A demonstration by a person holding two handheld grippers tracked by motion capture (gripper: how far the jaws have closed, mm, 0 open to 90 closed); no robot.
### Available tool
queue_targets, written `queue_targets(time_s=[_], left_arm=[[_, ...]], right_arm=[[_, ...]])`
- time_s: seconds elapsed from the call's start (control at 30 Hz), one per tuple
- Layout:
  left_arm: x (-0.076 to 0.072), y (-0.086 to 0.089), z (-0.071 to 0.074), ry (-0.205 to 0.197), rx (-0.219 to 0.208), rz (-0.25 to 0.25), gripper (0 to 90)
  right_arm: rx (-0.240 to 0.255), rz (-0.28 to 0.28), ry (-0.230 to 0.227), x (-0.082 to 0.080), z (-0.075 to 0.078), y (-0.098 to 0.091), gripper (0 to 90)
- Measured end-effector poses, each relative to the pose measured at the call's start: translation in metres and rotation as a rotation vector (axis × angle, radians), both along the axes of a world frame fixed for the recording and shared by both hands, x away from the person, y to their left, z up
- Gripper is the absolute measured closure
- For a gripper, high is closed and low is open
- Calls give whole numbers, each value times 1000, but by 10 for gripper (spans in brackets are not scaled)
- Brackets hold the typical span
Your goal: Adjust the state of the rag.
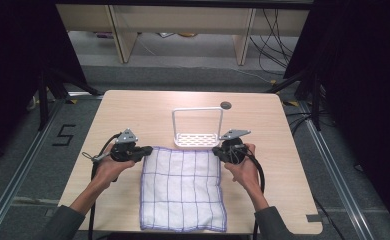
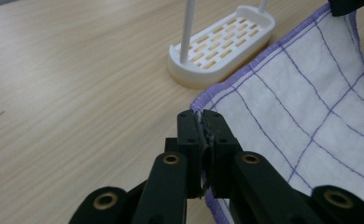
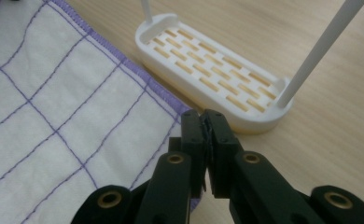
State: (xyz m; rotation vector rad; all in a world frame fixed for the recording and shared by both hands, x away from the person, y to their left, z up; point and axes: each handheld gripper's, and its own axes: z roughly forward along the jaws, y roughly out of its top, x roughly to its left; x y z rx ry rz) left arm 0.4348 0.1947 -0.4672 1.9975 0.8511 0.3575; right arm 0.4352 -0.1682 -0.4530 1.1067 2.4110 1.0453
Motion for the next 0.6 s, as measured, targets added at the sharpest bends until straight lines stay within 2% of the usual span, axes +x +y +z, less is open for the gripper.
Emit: queue_targets(time_s=[0.07,0.1,0.13,0.17,0.3,0.4,0.47,0.5,0.57,0.6], left_arm=[[0,0,9,-17,-19,0,859],[0,0,12,-25,-16,6,860],[0,0,12,-25,-16,6,860],[1,1,19,-30,-19,6,859],[5,1,27,-46,-45,8,859],[6,1,31,-56,-41,12,859],[7,1,36,-71,-57,13,859],[7,1,38,-70,-48,15,859],[7,1,44,-85,-63,14,859],[6,1,45,-90,-60,14,859]], right_arm=[[17,-1,-19,-2,11,-3,877],[10,21,-52,-1,13,-5,877],[10,21,-52,-1,13,-5,877],[23,3,-39,-2,18,-5,877],[13,23,-51,2,28,-7,877],[3,27,-55,2,36,-6,877],[-15,29,-76,2,48,-6,876],[-9,34,-92,3,49,-5,876],[-18,37,-99,3,56,-6,876],[-25,42,-121,4,58,-6,877]])
